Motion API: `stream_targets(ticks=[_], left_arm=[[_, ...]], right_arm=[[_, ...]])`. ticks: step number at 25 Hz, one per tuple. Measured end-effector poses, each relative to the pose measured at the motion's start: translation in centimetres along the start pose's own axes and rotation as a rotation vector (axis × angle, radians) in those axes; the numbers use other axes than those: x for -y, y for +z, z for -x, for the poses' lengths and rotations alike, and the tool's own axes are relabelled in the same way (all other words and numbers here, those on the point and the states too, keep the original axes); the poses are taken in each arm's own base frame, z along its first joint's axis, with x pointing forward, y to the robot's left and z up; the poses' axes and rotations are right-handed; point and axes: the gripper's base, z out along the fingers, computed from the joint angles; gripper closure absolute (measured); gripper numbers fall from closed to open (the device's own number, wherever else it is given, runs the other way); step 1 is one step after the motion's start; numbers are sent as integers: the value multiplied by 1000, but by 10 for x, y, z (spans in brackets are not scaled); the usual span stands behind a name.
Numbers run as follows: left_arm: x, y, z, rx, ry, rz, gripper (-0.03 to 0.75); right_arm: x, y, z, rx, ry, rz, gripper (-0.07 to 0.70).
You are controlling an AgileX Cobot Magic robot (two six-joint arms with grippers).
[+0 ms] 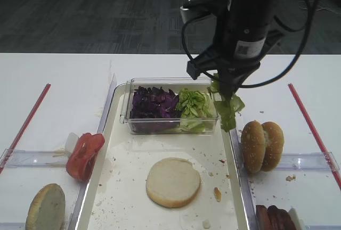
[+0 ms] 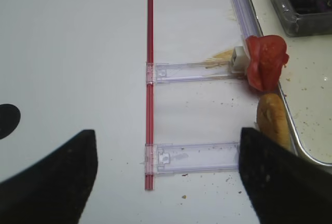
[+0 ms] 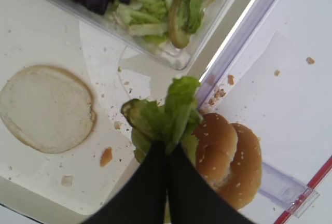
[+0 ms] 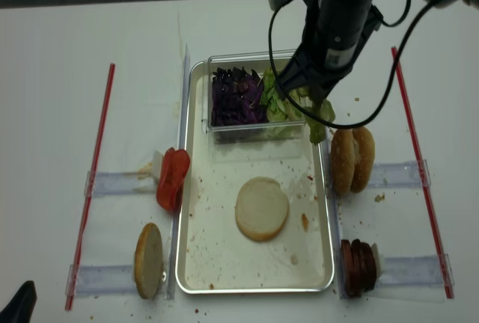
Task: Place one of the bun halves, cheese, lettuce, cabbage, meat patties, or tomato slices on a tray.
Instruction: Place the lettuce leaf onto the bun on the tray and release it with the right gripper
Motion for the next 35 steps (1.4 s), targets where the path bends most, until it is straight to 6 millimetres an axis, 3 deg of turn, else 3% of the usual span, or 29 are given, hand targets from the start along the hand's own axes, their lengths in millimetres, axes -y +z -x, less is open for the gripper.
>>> stream_targets(ticks=[6,14,17,22,35], left_arm=[[0,0,0,0,0,0,165],[0,0,0,0,0,0,165],[0,0,0,0,0,0,165],[0,0,0,0,0,0,165],[0,0,0,0,0,0,165]], right_arm=[[-11,4,-8,6,-10,43,594],[-81,4,-11,32,-203,78,594],[-97,4,-14,37,-245,86,594],[-99,6,-14,34,-253,83,594],[-102,52,-6,-78,-265,77,594]])
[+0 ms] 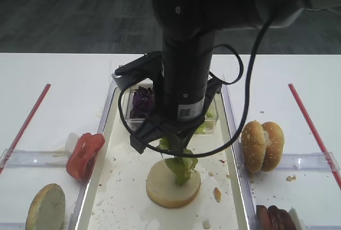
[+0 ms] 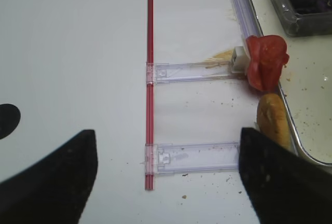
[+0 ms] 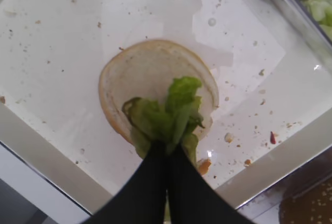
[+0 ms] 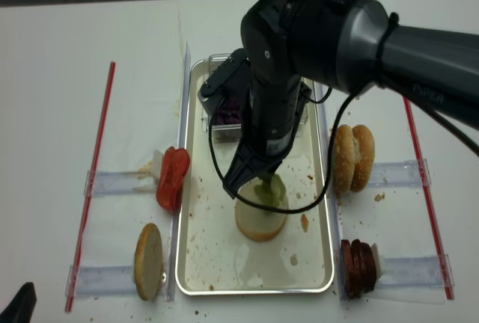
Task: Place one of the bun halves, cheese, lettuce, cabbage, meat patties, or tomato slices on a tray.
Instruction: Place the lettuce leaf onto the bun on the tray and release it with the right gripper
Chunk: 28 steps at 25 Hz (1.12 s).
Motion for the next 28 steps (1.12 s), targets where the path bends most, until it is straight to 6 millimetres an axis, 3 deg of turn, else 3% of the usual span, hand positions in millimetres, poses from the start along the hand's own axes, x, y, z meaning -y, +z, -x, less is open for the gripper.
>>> stream_targets(ticks=[14,23,28], left_arm=[[0,0,0,0,0,0,165],[0,0,0,0,0,0,165],[0,0,0,0,0,0,165]], right_arm=[[-1,37,7,-75,-1,50,594],[-2,38,6,-88,-25,60,589],[-3,38,6,-89,-27,66,512]])
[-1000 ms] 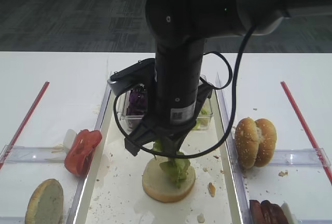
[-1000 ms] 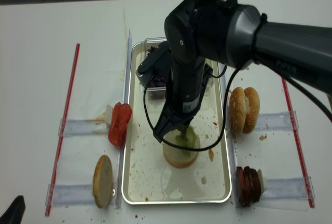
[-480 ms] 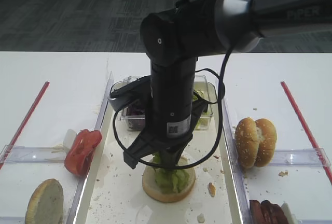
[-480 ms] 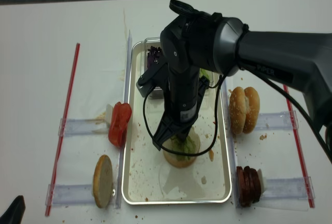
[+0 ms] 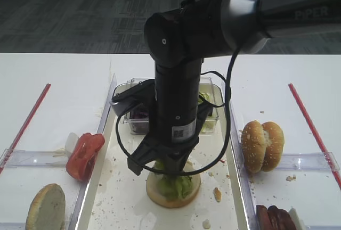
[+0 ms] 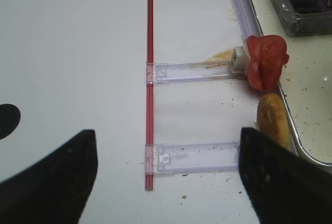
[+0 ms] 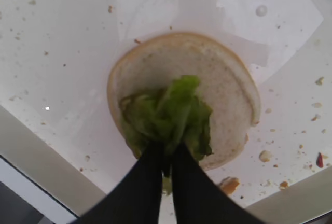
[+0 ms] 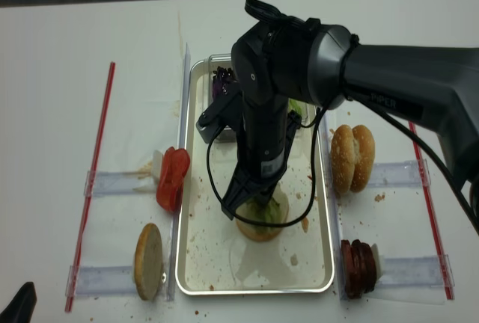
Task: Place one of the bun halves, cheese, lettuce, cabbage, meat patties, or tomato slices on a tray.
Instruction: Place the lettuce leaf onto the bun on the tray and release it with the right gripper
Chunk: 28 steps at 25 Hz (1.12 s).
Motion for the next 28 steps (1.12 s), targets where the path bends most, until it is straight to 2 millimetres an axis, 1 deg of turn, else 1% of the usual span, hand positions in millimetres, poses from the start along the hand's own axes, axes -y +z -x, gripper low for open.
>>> stream_targets(ticks=[3,9,11,12,15,20,23,26,28], left_arm=[[0,0,0,0,0,0,165],[0,0,0,0,0,0,165],[0,0,0,0,0,0,165],[0,0,0,0,0,0,165],[0,0,0,0,0,0,165],[0,0,0,0,0,0,165],[0,0,0,0,0,0,165],[0,0,0,0,0,0,165],[0,0,0,0,0,0,165]], right_arm=[[0,0,0,0,-2,0,413],[0,0,0,0,-2,0,114],[0,0,0,0,-8,0,48],[0,0,0,0,-7,0,29],[0,0,0,0,-10,0,8],[0,-2,0,10,-10,0,5],[-3,-18,-3,54,-12,-4,5],[-6,-43,-9,119,-19,-9,5],[-8,-56,-13,152,-22,-12,5]])
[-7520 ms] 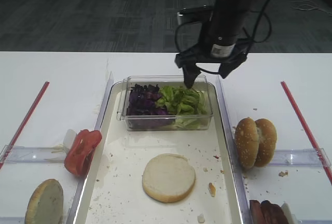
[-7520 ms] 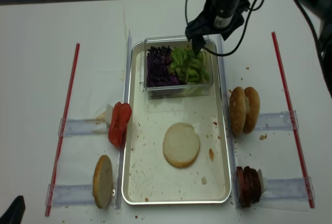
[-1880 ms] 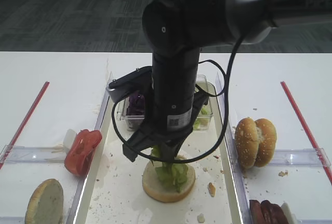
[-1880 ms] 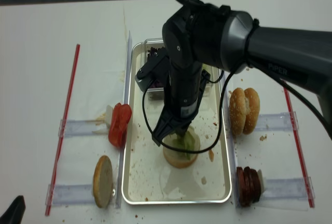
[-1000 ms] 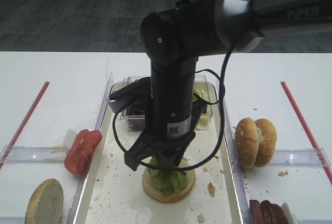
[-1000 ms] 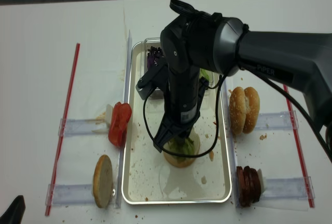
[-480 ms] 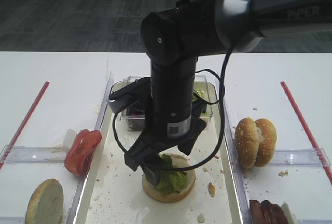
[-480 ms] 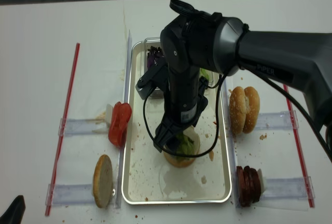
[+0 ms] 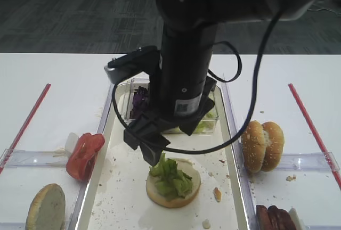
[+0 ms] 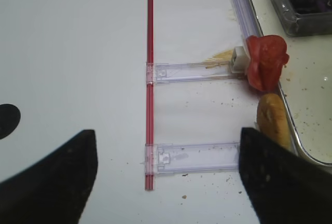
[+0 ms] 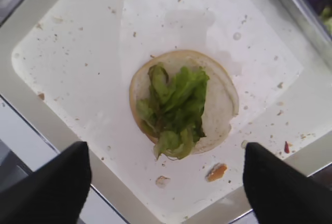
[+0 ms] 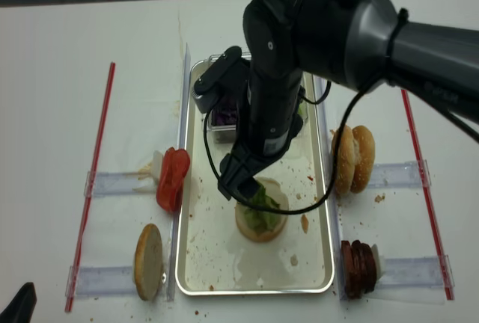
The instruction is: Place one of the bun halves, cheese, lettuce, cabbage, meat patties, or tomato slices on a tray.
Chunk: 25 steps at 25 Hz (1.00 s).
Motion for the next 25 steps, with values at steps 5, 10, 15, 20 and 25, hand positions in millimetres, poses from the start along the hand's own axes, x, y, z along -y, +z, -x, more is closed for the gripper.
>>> stream_targets(ticks=[5,10,15,20,25], left_arm=[[0,0,0,0,0,0,165],[0,0,0,0,0,0,165],[0,0,0,0,0,0,165],[0,0,0,0,0,0,165],[0,0,0,0,0,0,165]], right_arm=[[0,-8,-2,16,-7,-14,5],[11,-10,-2,21,38,-30,5],[59,-16,-10,36,170,-56,5],[135,-29,-37,55,390,-100,5],[199,-42,-77,68,604,-132,5]])
